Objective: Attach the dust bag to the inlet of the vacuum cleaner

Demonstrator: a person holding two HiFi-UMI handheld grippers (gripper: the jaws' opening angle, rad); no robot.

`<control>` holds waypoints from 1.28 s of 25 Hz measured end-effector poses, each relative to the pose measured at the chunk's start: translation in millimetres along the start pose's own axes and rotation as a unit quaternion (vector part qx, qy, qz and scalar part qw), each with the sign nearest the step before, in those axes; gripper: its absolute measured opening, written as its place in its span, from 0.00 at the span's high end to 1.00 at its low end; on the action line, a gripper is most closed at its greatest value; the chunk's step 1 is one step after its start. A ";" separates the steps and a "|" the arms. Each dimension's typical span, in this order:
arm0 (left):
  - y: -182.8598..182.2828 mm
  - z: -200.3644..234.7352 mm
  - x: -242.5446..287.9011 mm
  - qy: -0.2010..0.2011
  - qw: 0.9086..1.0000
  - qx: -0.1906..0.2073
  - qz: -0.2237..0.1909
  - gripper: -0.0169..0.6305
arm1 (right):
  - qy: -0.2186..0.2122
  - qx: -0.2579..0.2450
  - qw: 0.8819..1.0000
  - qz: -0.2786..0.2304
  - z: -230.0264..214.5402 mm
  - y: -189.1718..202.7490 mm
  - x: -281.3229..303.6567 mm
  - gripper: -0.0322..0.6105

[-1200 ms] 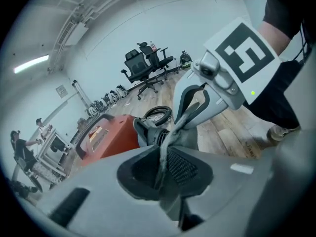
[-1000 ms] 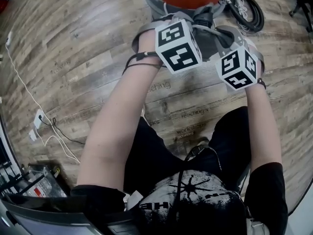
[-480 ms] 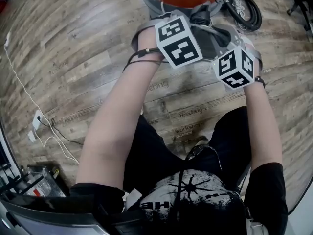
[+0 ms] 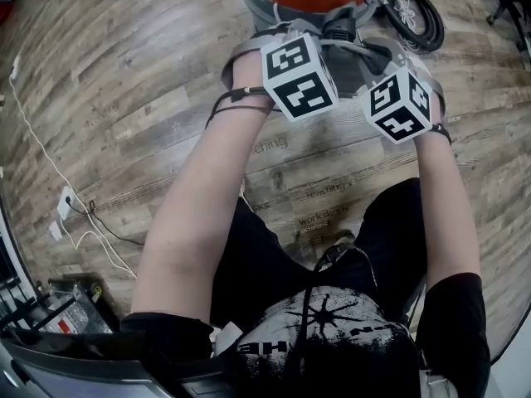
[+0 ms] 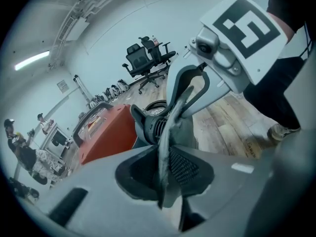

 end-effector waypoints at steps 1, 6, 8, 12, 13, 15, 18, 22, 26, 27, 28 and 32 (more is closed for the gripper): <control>2.1 -0.9 -0.7 -0.001 1.000 0.003 0.006 0.86 | -0.003 0.004 1.000 -0.003 -1.1 -0.5 -2.7 0.78; 12.9 -5.0 -21.0 -0.018 0.999 0.021 0.018 0.66 | -0.003 0.030 0.998 -0.048 -9.2 -9.9 -27.6 0.52; 9.5 -9.5 -37.0 -0.031 0.999 0.029 0.000 0.62 | 0.007 0.037 0.997 -0.066 -13.3 -12.7 -39.6 0.50; -1.5 -21.0 -65.8 -0.049 0.997 0.016 -0.062 0.64 | 0.018 0.067 0.992 -0.103 -18.4 -16.9 -60.7 0.52; -4.2 -21.5 -72.1 -0.053 0.995 0.007 -0.080 0.71 | 0.020 0.071 0.991 -0.111 -18.3 -18.4 -63.9 0.59; -8.0 -20.8 -83.2 -0.057 0.991 -0.016 -0.117 0.92 | 0.019 0.078 0.989 -0.126 -14.8 -23.4 -67.9 0.75; -5.9 -24.6 -88.9 -0.036 0.987 -0.047 -0.148 0.97 | 0.004 0.091 0.985 -0.145 -4.9 -31.9 -69.0 0.94; -0.1 -28.6 -90.4 -0.003 0.981 -0.081 -0.177 0.97 | 0.000 0.088 0.983 -0.161 3.9 -39.0 -64.0 0.94; 11.2 -27.9 -97.4 0.028 0.973 -0.110 -0.203 0.97 | -0.021 0.103 0.978 -0.179 15.0 -45.6 -53.9 0.94; 16.3 -26.7 -99.0 0.035 0.971 -0.116 -0.207 0.97 | -0.027 0.112 0.976 -0.183 17.5 -47.5 -51.0 0.94; 21.8 -24.3 -100.3 0.041 0.970 -0.120 -0.209 0.97 | -0.033 0.124 0.974 -0.185 19.2 -49.0 -47.7 0.94; 37.2 -8.5 -109.6 0.071 0.962 -0.133 -0.229 0.97 | -0.045 0.114 0.973 -0.197 16.1 -65.2 -37.9 0.94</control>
Point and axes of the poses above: the fingertips, and each gripper's own axes: x forward along the fingers, z to its left, y out of its underside, the point moved 4 cm from there along -x, backward along the fingers, and after that the axes turned 9 degrees about y, right-handed, at the moved point
